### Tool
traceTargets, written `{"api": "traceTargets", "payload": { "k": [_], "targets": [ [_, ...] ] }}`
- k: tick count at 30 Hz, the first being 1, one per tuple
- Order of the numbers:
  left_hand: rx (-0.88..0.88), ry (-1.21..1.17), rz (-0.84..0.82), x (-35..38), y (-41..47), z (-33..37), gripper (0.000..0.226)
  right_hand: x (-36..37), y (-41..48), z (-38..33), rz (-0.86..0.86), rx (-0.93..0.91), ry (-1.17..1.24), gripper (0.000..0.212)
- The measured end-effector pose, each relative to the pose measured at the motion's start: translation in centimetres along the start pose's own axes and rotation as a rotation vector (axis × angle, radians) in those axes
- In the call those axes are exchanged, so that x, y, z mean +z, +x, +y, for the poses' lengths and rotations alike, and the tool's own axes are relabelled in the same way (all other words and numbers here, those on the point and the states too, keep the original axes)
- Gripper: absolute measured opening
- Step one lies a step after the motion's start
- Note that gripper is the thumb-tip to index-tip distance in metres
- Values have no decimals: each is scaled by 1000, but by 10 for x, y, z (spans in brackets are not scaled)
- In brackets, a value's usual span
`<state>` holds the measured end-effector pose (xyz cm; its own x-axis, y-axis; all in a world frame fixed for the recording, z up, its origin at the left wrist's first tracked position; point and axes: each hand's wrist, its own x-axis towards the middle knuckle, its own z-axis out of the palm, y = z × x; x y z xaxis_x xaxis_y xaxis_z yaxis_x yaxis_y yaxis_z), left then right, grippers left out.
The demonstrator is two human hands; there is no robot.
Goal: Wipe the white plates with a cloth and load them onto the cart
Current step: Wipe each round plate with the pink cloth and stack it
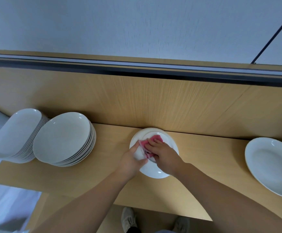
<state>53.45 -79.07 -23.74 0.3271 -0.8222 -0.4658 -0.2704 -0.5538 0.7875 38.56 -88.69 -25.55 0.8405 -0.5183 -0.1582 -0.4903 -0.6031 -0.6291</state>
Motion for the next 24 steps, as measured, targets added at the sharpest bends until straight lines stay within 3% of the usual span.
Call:
{"api": "traceTargets", "payload": {
  "k": [5,10,16,22,24],
  "targets": [
    [-42,-82,-12,-1,1,-3,84,-18,-35,5,-82,-96,-44,46],
    [-40,-76,-23,-5,6,-5,85,-45,-55,32,-214,-39,-98,53],
    [-46,-83,-41,-5,6,-4,84,-58,-39,36,-169,-17,-229,56],
    [-26,-120,-18,-5,1,3,93,-54,-12,32,-98,87,-236,36],
    [-15,-197,29,-6,-1,4,85,-55,-10,28,-69,10,-267,51]
  ]
}}
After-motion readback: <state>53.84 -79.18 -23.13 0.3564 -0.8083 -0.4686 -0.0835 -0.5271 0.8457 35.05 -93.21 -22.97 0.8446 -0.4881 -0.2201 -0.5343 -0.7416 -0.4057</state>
